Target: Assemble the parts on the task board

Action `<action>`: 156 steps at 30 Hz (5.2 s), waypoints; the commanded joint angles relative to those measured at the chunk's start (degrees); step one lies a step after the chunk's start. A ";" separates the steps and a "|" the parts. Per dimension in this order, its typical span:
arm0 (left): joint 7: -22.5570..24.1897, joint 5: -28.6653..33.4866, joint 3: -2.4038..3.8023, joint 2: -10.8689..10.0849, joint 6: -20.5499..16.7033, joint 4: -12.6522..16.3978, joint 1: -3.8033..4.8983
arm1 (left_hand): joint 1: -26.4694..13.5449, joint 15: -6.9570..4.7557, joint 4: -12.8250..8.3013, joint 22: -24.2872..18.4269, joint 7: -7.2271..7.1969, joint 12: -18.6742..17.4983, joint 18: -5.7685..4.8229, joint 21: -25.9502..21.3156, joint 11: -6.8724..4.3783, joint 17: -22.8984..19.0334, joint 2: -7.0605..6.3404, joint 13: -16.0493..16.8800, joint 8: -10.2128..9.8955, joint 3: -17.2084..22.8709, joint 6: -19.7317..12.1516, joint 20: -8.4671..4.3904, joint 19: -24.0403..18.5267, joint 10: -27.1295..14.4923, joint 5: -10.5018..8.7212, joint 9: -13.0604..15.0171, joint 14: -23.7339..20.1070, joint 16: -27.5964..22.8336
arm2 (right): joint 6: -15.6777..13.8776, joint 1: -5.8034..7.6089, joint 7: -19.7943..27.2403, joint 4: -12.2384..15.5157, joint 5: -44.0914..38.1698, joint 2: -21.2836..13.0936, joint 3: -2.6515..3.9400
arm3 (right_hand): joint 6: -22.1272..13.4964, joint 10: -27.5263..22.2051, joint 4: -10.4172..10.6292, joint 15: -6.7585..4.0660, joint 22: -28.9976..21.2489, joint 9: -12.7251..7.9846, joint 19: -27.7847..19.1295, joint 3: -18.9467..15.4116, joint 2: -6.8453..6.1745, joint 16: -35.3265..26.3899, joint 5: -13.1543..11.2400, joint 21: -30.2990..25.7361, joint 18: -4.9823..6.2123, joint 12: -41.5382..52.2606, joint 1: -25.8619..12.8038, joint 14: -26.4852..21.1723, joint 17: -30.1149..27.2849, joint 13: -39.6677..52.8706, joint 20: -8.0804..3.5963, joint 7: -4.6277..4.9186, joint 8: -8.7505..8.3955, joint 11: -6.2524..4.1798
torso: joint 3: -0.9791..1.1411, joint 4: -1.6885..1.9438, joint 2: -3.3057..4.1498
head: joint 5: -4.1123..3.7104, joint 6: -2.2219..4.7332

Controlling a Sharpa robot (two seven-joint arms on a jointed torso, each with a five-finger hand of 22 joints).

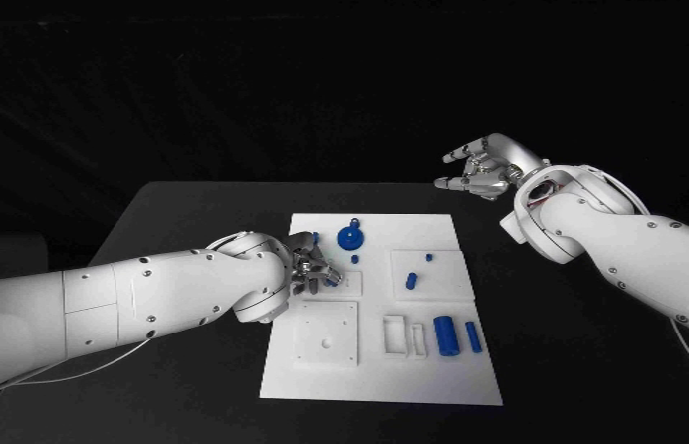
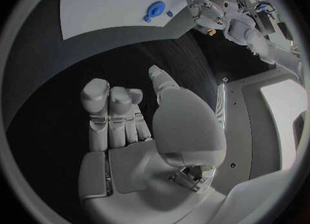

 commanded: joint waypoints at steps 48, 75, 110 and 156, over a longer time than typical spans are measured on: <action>-1.41 -2.94 -0.05 1.66 6.93 -1.73 -0.12 | 0.94 -0.19 -0.70 1.01 -6.30 -0.26 0.14 -1.12 -1.06 -0.52 2.58 0.03 -0.21 2.05 7.86 0.11 0.27 1.89 -5.69 -1.11 0.03 -0.39 | 1.28 -0.08 -0.06 -0.12 0.05 0.23 0.03 | 0.58 -0.14 -0.51 0.01 5.99 -0.06 0.24 0.38 0.30 -0.16 0.67 -0.30 0.63 0.11 -0.28 -0.02 0.01 0.13 0.22 -0.10 -0.33 -0.02 | 0.11 -0.02 0.02 | -0.27 -0.11; -0.88 -2.31 -0.04 2.88 7.71 -3.09 -0.13 | 3.31 -0.21 4.53 1.04 -6.60 -0.05 0.00 -1.46 -1.11 -0.17 2.20 0.84 -0.11 -2.31 8.43 0.12 0.40 1.88 -13.15 -1.32 0.04 -0.14 | 1.42 -0.28 -0.07 -0.23 0.05 0.41 0.03 | 0.58 -0.15 -0.52 0.01 5.99 -0.06 0.23 0.38 0.30 -0.16 0.67 -0.31 0.63 0.10 -0.28 -0.01 0.01 0.12 0.22 -0.10 -0.33 -0.02 | 0.07 0.00 0.05 | -0.53 -0.11; -0.72 -2.54 -0.04 3.34 7.44 -3.71 -0.13 | 2.84 -0.33 12.15 1.03 -6.85 -0.08 -0.09 -1.63 -1.21 -0.52 -1.10 0.79 -0.07 -6.57 8.71 0.02 0.50 1.88 -16.82 -1.36 0.00 -0.29 | 1.20 -0.35 0.11 -0.16 0.17 0.43 0.03 | 0.50 -0.15 -0.57 0.01 5.98 -0.06 0.25 0.43 0.33 -0.18 0.67 -0.34 0.63 0.08 -0.46 -0.01 0.00 0.10 0.21 -0.09 -0.34 -0.01 | 0.04 0.02 0.04 | -0.73 -0.01; -1.58 -2.15 0.12 4.17 10.57 -5.16 -0.11 | 4.87 -0.26 10.53 1.03 -6.71 -0.43 -0.11 -1.99 -1.13 -1.06 -1.12 0.55 -0.43 -5.89 8.39 0.09 0.35 1.89 -15.03 -1.60 -0.18 -0.63 | 1.38 -0.63 0.15 -0.48 0.18 0.83 0.03 | 0.29 -0.09 -0.56 0.00 6.01 -0.07 0.30 0.44 0.34 -0.21 0.58 -0.29 0.63 0.11 -0.43 0.04 0.00 0.10 0.21 -0.08 -0.34 -0.02 | 0.05 0.07 0.00 | -1.17 0.09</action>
